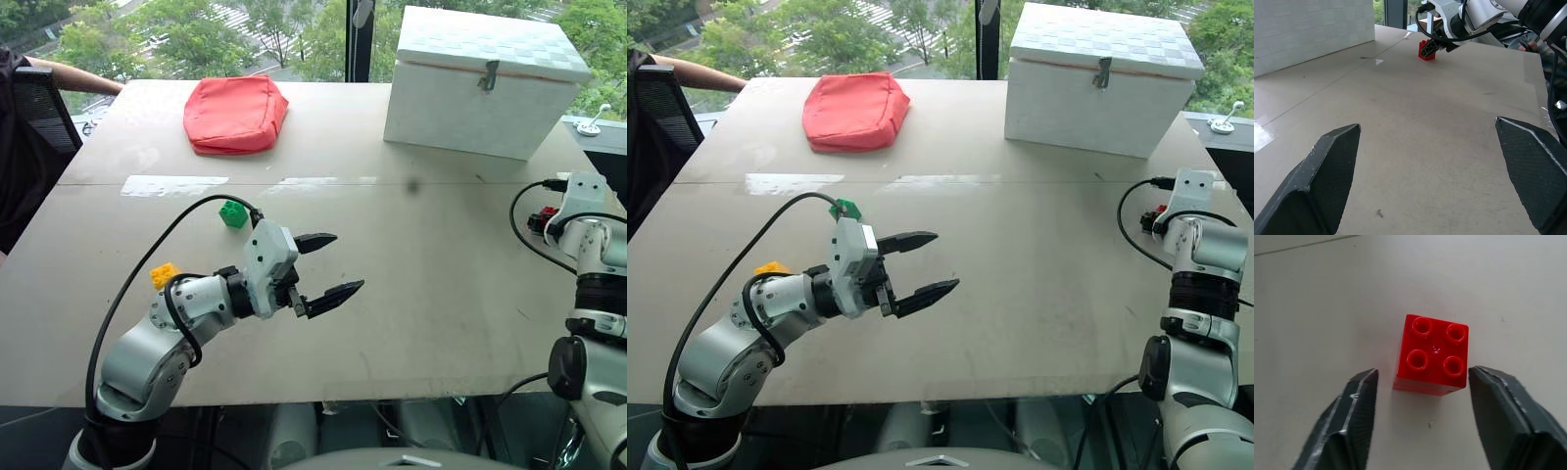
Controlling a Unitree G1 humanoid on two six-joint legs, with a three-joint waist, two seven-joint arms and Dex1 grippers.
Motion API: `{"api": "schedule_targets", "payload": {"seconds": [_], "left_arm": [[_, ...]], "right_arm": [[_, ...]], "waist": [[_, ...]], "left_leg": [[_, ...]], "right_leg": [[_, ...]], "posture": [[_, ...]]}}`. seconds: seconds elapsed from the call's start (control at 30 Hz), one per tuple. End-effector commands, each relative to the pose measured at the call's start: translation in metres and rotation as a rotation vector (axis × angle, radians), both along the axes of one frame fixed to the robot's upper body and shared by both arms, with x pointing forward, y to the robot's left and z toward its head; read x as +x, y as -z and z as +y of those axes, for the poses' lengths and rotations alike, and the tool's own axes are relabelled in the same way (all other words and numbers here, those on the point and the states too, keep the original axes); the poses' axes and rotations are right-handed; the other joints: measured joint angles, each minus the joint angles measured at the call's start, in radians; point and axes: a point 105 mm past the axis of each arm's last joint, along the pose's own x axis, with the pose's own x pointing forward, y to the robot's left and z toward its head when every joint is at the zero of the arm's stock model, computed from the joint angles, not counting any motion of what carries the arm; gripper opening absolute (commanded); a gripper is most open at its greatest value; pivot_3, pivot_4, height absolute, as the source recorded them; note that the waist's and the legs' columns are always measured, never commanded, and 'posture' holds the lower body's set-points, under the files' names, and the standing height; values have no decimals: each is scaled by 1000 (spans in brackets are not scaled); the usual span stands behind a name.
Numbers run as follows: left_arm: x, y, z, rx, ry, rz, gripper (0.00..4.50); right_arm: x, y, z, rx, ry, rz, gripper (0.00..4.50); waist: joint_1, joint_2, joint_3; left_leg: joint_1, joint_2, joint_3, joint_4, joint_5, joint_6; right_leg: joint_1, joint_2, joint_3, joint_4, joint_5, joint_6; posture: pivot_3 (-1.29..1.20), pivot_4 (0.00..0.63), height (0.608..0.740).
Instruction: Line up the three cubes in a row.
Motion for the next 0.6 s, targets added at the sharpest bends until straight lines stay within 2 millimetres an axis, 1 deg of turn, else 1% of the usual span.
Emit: {"api": "schedule_targets", "payload": {"seconds": [0.03,0.07,0.17,0.23,0.27,0.3,0.33,0.37,0.43,0.5,0.53,0.57,0.6], "left_arm": [[-5,-13,-5,-24,19,-53,4500],[-4,-13,-6,-24,16,-54,4500],[-4,-14,-7,-25,10,-54,4500],[-5,-13,-6,-14,4,-52,4500],[-4,-13,-4,-11,-4,-49,4500],[-4,-13,-2,-9,-16,-46,4500],[-4,-13,1,-15,-23,-44,4500],[-4,-13,3,-19,-28,-42,4500],[-5,-13,7,-22,-32,-40,4500],[-11,-6,14,-13,-28,-5,4500],[-14,-4,17,-12,-25,12,4500],[-17,-1,21,10,-28,9,4500],[-20,2,24,27,-25,14,4500]], "right_arm": [[9,-22,-5,-38,11,-84,1359],[9,-22,-6,-46,4,-86,1211],[10,-21,-6,-73,-20,-78,1212],[10,-20,-3,-104,-89,-74,1212],[11,-21,2,-129,-157,-78,1212],[14,-24,14,-118,-264,-133,1212],[12,-28,38,-112,-466,-174,1212],[8,-30,56,-105,-613,-192,1212],[-5,-30,83,-47,-819,-194,1212],[-21,-35,114,-90,-1095,-210,1212],[-27,-35,123,-110,-1187,-206,1212],[-37,-36,138,-148,-1348,-216,1212],[-44,-34,148,-155,-1463,-203,1212]], "waist": [[-1,0,0],[-1,0,0],[0,0,0],[0,0,0],[0,0,0],[1,0,0],[2,0,0],[2,0,0],[-4,0,0],[-9,1,0],[-10,1,0],[-10,1,1],[-10,1,1]], "left_leg": [[0,0,0,0,0,0],[0,0,0,0,0,0],[0,0,0,0,0,0],[0,0,0,0,0,0],[0,0,1,0,0,0],[0,0,1,0,0,0],[0,0,0,0,0,0],[0,0,0,0,0,0],[0,1,0,-1,0,0],[1,1,0,-1,0,0],[2,1,0,-1,0,0],[2,1,0,-1,0,0],[2,1,0,-1,0,0]], "right_leg": [[0,1,2,0,0,0],[0,2,3,0,0,0],[0,2,5,0,0,0],[0,2,5,0,0,0],[0,2,5,0,0,0],[0,2,5,0,0,0],[0,2,5,0,0,0],[0,3,5,0,0,0],[0,3,5,-1,0,0],[0,4,6,0,0,0],[0,4,6,0,0,0],[0,4,6,0,0,0],[0,4,6,0,0,0]], "posture": [[0,150,740],[0,150,740],[0,150,740],[0,150,740],[0,150,740],[0,150,740],[0,150,740],[0,150,740],[0,150,740],[0,150,740],[0,150,740],[0,150,740],[0,150,740]]}}
